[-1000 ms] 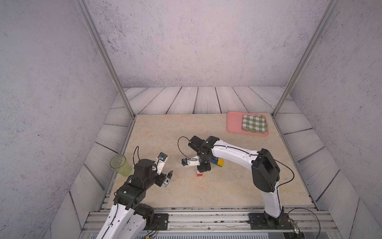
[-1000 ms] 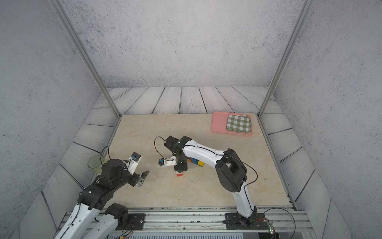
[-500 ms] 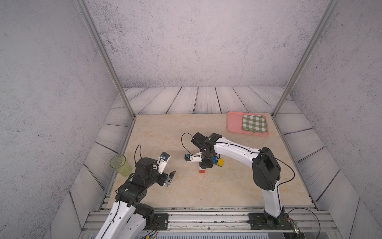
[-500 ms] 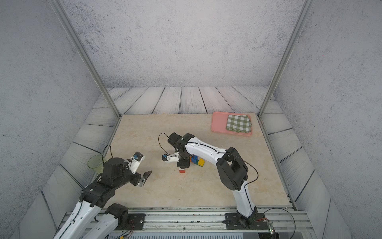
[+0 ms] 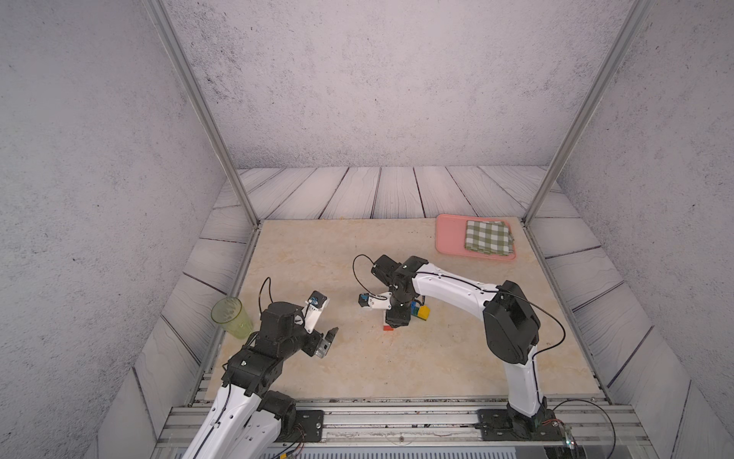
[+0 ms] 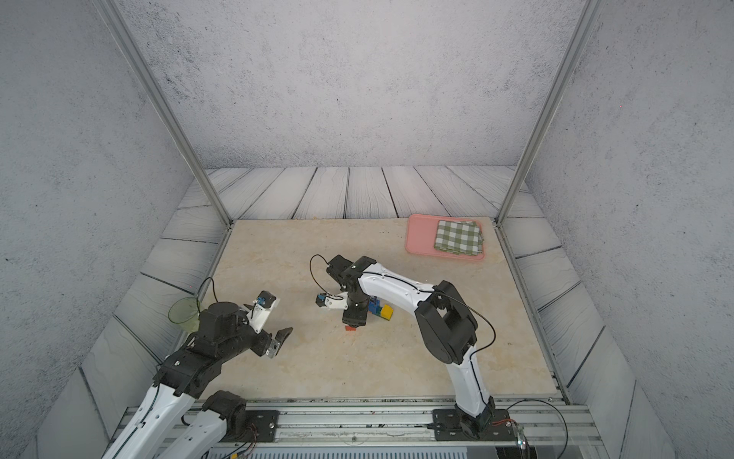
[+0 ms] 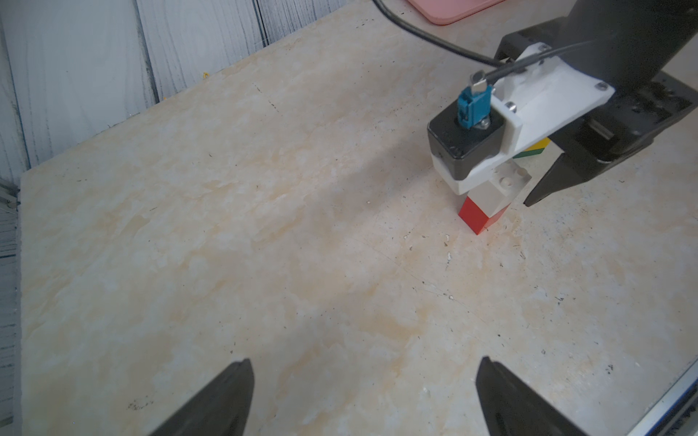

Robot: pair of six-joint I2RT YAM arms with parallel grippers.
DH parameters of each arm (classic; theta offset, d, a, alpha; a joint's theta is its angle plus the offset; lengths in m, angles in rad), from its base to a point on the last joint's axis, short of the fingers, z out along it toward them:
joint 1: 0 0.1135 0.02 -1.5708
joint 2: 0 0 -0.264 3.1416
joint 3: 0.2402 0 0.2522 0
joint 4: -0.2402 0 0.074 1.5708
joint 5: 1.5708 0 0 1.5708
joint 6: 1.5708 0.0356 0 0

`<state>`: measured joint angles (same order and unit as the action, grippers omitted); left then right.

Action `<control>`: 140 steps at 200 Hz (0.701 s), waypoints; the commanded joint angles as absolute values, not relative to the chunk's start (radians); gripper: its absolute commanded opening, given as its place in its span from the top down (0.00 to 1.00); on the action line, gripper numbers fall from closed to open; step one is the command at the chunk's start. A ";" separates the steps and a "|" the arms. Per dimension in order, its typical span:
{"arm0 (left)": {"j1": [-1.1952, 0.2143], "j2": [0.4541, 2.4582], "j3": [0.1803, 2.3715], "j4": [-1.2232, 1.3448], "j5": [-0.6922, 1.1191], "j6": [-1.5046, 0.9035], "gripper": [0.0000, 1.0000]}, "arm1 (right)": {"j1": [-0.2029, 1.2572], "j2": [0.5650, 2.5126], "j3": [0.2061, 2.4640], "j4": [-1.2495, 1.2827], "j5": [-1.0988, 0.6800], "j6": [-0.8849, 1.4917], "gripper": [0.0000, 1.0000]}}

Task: Assemble a fork with lego
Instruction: Assemble the lego brick with the lego brick, then pick up the lego brick from the center of the board.

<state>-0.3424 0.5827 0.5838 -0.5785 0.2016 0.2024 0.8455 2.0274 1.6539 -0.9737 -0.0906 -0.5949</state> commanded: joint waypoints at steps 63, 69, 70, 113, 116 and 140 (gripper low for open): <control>-0.333 0.637 0.630 -0.522 0.230 0.238 0.02 | 0.781 1.854 1.661 -0.893 -0.159 -0.479 0.23; -0.333 0.645 0.639 -0.518 0.232 0.242 0.02 | 0.768 1.842 1.660 -0.891 -0.160 -0.469 0.22; -0.333 0.646 0.640 -0.518 0.232 0.242 0.02 | 0.767 1.841 1.661 -0.891 -0.159 -0.467 0.22; -0.334 0.689 0.674 -0.492 0.269 0.271 0.02 | 0.683 1.830 1.643 -0.944 -0.114 -0.463 0.20; -0.334 0.692 0.675 -0.490 0.271 0.273 0.02 | 0.677 1.832 1.640 -0.947 -0.111 -0.463 0.20; -0.340 0.727 0.674 -0.457 0.296 0.275 0.02 | 0.657 1.862 1.607 -0.948 -0.089 -0.455 0.20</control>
